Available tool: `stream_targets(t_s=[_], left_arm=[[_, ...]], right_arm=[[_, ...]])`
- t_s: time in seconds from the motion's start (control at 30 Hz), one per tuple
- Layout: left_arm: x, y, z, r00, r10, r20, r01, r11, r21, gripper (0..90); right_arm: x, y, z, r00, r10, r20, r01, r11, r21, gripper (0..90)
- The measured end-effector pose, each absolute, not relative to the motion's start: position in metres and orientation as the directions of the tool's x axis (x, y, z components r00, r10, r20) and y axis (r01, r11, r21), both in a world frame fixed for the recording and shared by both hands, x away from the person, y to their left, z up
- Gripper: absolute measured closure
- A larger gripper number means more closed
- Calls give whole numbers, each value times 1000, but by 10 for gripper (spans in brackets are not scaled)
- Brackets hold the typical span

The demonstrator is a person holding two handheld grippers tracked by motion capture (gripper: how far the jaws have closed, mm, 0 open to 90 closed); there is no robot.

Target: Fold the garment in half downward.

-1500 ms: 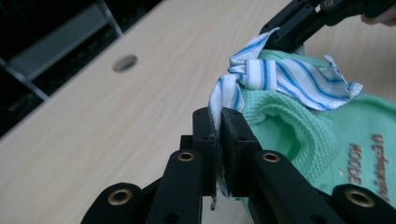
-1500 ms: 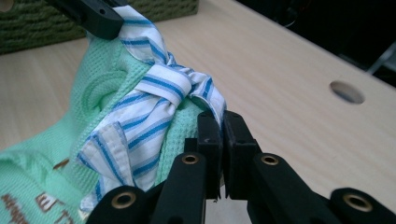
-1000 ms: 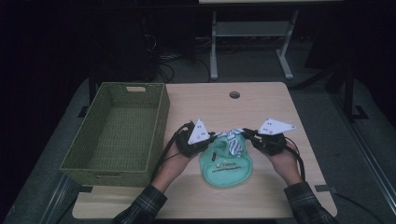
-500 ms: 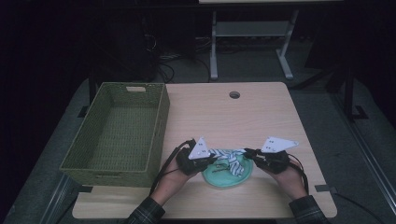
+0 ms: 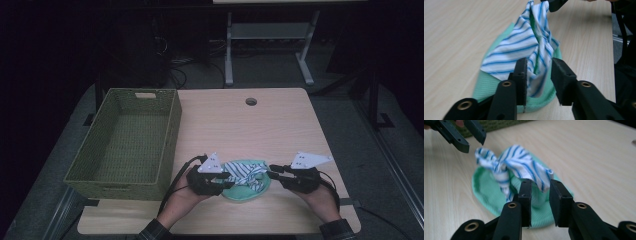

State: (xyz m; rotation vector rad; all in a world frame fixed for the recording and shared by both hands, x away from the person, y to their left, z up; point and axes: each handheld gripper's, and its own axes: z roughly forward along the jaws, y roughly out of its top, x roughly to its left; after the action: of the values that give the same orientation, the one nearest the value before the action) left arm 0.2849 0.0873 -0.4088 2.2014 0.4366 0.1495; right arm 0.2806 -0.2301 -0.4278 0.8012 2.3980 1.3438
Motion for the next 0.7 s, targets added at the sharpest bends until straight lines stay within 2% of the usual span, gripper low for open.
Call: stream_targets(t_s=[0.23, 0.47, 0.7], left_arm=[[295, 88, -409, 915, 393, -88, 313, -558, 769, 866], [295, 73, -426, 919, 382, -100, 326, -591, 737, 867], [294, 63, -443, 928, 358, -100, 323, -644, 694, 864]], right_arm=[[294, -221, -407, -821, 570, 25, 303, 398, 866, 848], [298, -199, -418, -858, 512, 34, 306, 457, 835, 879], [295, -199, -441, -859, 507, 74, 371, 516, 772, 880]])
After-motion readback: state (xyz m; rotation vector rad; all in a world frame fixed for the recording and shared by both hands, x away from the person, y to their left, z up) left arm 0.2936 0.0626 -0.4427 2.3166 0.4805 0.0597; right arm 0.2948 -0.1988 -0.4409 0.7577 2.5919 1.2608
